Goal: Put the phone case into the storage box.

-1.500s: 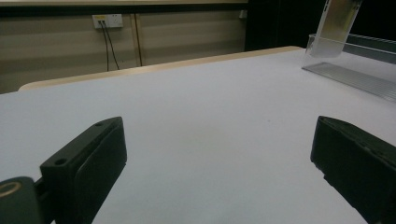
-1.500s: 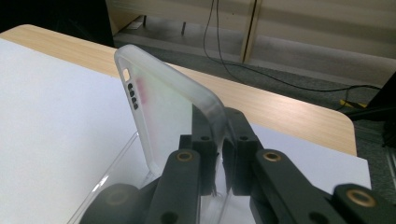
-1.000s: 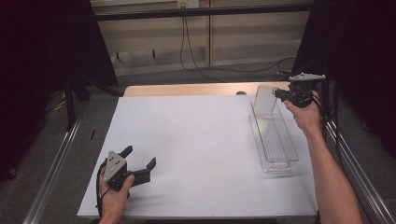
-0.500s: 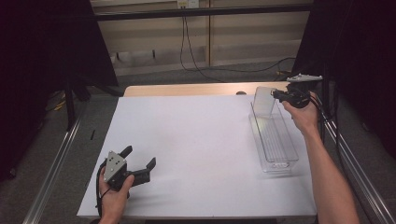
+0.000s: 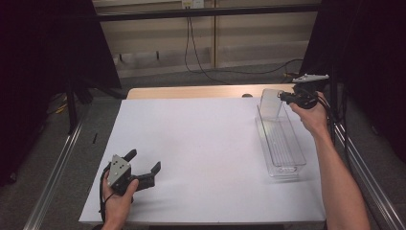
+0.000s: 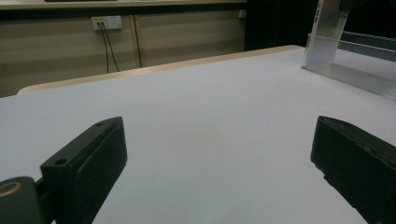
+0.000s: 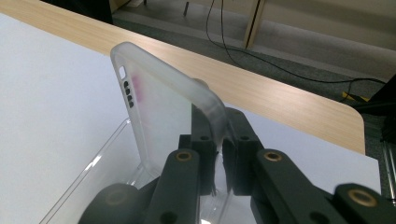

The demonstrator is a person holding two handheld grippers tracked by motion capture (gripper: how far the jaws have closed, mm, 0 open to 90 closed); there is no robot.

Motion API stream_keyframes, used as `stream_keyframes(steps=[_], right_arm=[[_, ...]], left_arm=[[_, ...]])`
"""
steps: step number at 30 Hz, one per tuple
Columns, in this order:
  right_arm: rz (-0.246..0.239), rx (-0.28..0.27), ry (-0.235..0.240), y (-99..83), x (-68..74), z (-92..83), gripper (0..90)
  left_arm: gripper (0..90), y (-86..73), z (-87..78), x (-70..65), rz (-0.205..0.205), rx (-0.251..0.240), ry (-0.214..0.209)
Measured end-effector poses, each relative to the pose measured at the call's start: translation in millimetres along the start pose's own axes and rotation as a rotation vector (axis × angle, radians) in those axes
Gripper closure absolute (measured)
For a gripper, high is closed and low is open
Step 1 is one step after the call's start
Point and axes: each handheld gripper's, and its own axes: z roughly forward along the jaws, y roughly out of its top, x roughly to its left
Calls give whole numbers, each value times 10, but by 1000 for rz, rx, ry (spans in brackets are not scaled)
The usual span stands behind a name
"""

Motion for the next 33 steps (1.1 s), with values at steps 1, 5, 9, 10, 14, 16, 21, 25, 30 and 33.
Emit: stream_keyframes(steps=[1,5,9,10,14,16,21,25,30,33], right_arm=[[-1,3,-4,3,-7,5,834],[-14,10,-13,21,-18,20,829],[-25,5,-21,39,-15,48,828],[-22,1,-20,36,-20,56,828],[-17,-8,-15,34,-44,72,829],[-17,-10,-13,36,-56,77,829],[-7,-16,-8,33,-74,90,830],[-11,-16,-10,46,-65,102,829],[4,-20,-9,34,-81,104,825],[8,-20,-10,37,-78,106,817]], left_arm=[[37,-1,0,-1,0,1,-1],[37,-2,-4,1,2,1,-1],[38,-1,-5,1,2,-1,1],[38,-1,-4,1,3,0,2],[38,-4,2,5,4,3,6],[38,-4,8,4,3,5,4],[38,-4,8,2,6,5,4],[39,-4,2,5,4,4,7],[39,-8,-3,12,2,3,7],[39,-5,-2,11,4,3,9]])
